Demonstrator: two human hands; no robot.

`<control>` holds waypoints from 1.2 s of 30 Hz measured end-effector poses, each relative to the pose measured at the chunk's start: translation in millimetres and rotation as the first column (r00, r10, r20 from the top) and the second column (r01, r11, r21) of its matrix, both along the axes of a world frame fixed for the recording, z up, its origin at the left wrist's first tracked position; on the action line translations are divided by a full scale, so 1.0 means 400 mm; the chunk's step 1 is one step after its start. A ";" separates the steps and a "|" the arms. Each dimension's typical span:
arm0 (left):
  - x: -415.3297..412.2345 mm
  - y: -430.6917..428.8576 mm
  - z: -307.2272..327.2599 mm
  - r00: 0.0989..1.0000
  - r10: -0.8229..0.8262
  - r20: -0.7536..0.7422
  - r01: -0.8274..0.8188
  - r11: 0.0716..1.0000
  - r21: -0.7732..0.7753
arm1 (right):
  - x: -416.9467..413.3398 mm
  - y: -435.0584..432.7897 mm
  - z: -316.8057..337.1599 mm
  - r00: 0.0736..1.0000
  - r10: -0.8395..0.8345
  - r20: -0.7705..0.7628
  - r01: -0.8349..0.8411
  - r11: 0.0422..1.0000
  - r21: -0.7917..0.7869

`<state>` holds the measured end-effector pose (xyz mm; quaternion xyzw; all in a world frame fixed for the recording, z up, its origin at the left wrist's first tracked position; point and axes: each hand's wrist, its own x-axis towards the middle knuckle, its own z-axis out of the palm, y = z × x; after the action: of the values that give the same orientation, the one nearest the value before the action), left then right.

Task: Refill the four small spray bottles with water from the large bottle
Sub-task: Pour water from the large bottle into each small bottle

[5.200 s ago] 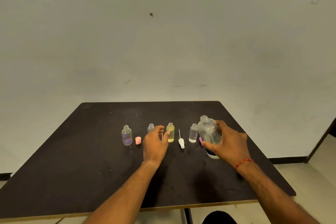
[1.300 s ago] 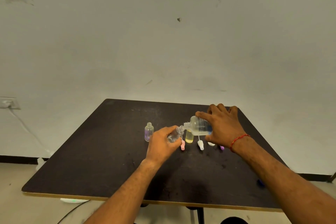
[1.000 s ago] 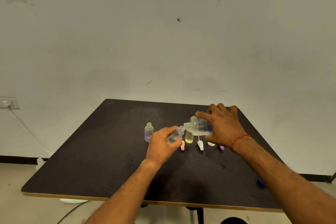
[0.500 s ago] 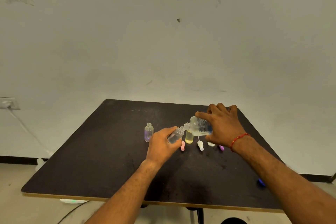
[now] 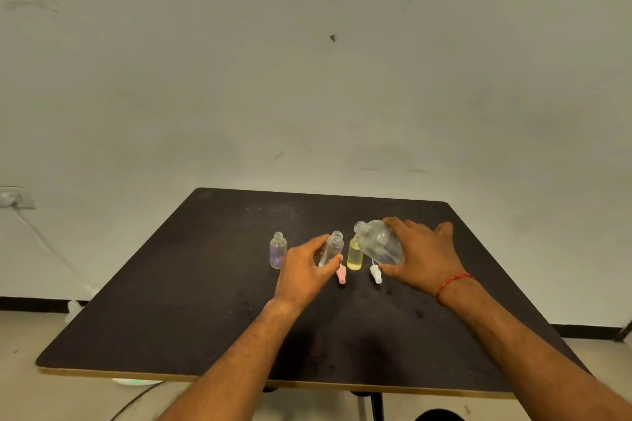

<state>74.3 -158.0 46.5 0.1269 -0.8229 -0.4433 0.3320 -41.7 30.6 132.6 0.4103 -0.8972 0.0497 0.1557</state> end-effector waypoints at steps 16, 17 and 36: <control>-0.121 -0.080 -0.092 0.963 0.167 0.211 -0.186 0.980 0.074 | -0.012 0.099 -0.090 0.939 -0.111 0.327 0.208 0.937 -0.282; -0.128 -0.081 -0.095 0.960 0.177 0.217 -0.198 0.977 0.077 | -0.014 0.102 -0.095 0.934 -0.109 0.340 0.214 0.932 -0.291; -0.171 -0.109 -0.124 0.929 0.230 0.291 -0.254 0.966 0.046 | -0.003 0.102 -0.116 0.920 -0.074 0.384 0.232 0.895 -0.382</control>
<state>5.9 -201.7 -3.2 0.3032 -0.8208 -0.4098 0.2575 -42.9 71.3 86.1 0.2779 -0.9083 0.3031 0.0768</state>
